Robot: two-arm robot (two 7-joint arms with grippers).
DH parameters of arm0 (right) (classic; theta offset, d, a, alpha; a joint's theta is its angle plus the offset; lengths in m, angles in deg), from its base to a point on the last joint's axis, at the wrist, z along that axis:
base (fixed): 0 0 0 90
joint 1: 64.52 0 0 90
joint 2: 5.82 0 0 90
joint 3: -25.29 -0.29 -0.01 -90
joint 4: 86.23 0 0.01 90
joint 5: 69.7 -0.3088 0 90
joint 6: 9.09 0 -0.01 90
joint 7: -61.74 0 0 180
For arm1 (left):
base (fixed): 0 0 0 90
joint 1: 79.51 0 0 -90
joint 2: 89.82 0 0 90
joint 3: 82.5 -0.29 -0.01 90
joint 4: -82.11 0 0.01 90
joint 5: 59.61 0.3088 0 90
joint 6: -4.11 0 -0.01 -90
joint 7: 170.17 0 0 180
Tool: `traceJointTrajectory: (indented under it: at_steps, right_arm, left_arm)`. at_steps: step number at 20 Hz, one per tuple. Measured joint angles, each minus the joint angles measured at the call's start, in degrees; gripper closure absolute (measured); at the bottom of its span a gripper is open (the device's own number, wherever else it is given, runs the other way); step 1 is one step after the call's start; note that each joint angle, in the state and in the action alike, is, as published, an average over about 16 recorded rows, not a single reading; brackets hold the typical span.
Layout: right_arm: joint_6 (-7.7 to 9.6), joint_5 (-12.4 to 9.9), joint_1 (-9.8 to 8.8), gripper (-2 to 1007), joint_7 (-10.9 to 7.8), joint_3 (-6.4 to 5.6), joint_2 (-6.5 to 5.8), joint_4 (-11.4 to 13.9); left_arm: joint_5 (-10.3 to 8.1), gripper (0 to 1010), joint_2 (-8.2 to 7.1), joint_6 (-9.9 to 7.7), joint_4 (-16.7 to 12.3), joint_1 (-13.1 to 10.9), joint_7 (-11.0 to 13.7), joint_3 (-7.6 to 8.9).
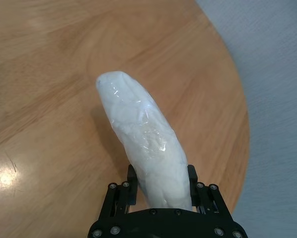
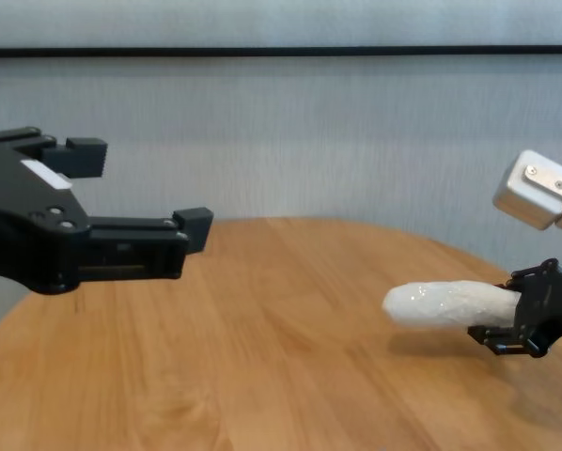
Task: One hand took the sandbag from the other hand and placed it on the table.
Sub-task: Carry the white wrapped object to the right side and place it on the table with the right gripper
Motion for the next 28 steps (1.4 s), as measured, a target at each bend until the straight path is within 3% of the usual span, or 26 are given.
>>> traceJointTrajectory:
  at_steps: [17,28]
  right_arm:
    - [-0.06,-0.42,-0.04,436,0.09,-0.32,0.11,0.06]
    - [-0.03,-0.21,-0.07,208,0.05,-0.24,0.06,0.13]
  left_arm:
    - [0.00,10,0.00,0.00,0.00,0.00,0.00,0.00]
    - [0.00,10,0.00,0.00,0.00,0.00,0.00,0.00]
